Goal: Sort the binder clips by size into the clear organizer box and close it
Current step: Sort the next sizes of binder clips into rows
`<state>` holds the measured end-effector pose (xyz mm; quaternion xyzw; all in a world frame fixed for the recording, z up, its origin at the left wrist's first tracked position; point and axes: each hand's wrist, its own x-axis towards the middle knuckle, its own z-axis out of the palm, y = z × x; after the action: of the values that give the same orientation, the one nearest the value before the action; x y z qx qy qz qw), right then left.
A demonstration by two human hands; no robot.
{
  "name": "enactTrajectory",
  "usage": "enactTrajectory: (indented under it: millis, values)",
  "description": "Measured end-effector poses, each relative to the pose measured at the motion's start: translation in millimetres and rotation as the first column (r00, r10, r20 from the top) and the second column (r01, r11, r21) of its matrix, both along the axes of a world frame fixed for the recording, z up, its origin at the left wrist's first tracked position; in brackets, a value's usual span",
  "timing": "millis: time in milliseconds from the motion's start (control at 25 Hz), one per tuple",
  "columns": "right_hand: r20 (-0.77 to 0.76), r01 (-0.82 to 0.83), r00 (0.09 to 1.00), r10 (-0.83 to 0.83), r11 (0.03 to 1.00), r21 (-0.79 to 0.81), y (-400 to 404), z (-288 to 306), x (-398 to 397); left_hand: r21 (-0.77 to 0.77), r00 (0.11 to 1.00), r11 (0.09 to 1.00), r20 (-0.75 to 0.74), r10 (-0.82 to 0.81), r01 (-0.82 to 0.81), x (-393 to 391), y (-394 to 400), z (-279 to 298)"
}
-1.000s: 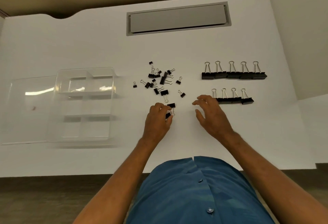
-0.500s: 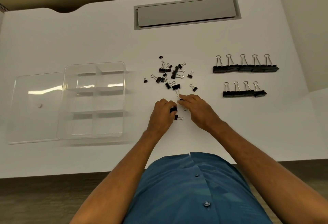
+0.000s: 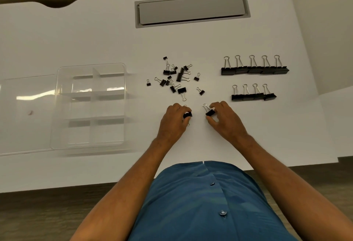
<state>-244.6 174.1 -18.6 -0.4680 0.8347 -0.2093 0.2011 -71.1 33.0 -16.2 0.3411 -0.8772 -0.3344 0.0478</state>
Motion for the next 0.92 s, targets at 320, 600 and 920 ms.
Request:
enactTrajectory:
  millis: [320,600,920]
  values:
    - [-0.032,0.178,0.984,-0.177,0.984,0.023,79,4,-56,-0.028,0.985,0.985,0.036,-0.169,0.17,-73,60,0]
    - [0.057,0.082,0.995,-0.084,0.996,0.037,107,-3,-98,-0.06,0.975,0.975,0.068,-0.212,0.216,-127,102,-4]
    - [0.054,-0.089,0.994,0.092,0.995,-0.051,114,-12,-109,-0.094,0.988,0.984,0.061,-0.144,0.15,-144,120,-15]
